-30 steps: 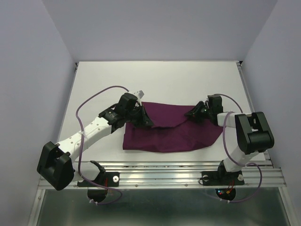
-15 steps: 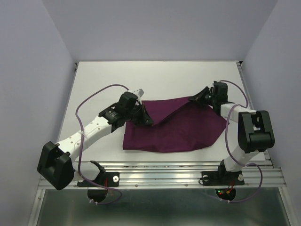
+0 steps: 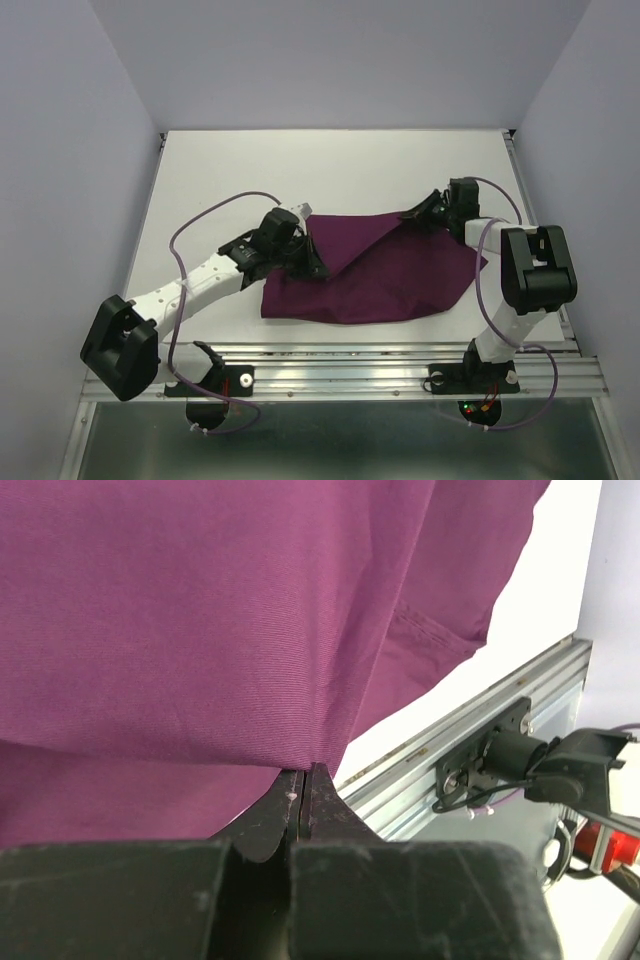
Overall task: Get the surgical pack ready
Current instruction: Pack the surgical kit at the center of the board.
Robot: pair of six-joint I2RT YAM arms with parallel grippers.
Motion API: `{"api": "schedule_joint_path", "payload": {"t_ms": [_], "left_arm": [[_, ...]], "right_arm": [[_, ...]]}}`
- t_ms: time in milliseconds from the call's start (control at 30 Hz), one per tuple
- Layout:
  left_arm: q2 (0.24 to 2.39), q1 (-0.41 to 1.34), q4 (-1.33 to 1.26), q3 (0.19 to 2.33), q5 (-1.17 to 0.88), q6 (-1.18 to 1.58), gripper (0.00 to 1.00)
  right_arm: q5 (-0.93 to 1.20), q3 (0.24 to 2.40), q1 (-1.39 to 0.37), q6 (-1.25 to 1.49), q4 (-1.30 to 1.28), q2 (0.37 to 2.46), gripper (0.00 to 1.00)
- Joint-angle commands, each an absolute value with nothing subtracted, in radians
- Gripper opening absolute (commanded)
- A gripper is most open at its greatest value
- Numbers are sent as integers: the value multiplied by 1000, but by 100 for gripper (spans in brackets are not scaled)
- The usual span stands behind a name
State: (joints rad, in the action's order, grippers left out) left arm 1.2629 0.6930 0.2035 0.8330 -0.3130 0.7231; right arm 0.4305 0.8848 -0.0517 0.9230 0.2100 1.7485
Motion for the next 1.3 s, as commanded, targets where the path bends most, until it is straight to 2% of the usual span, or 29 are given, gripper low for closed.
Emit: {"api": "schedule_joint_path", "payload": {"t_ms": [0,500,1100,1233,1267], "left_arm": [[1270,721,206,813,-364,709,0],[1328,791,181,792,-367,732,0],[1247,854,175,710,-360,796,0],[1235,864,170,693,-357,802,0],[1238,865,166,678,-357,804,0]], "right_arm": [[333,871,-14,900,255,1736,3],[325,839,-14,887,256,1776,4],[324,807,-14,876,249,1759,7],[324,807,-14,874,244,1756,17],[325,807,-14,874,242,1755,26]]}}
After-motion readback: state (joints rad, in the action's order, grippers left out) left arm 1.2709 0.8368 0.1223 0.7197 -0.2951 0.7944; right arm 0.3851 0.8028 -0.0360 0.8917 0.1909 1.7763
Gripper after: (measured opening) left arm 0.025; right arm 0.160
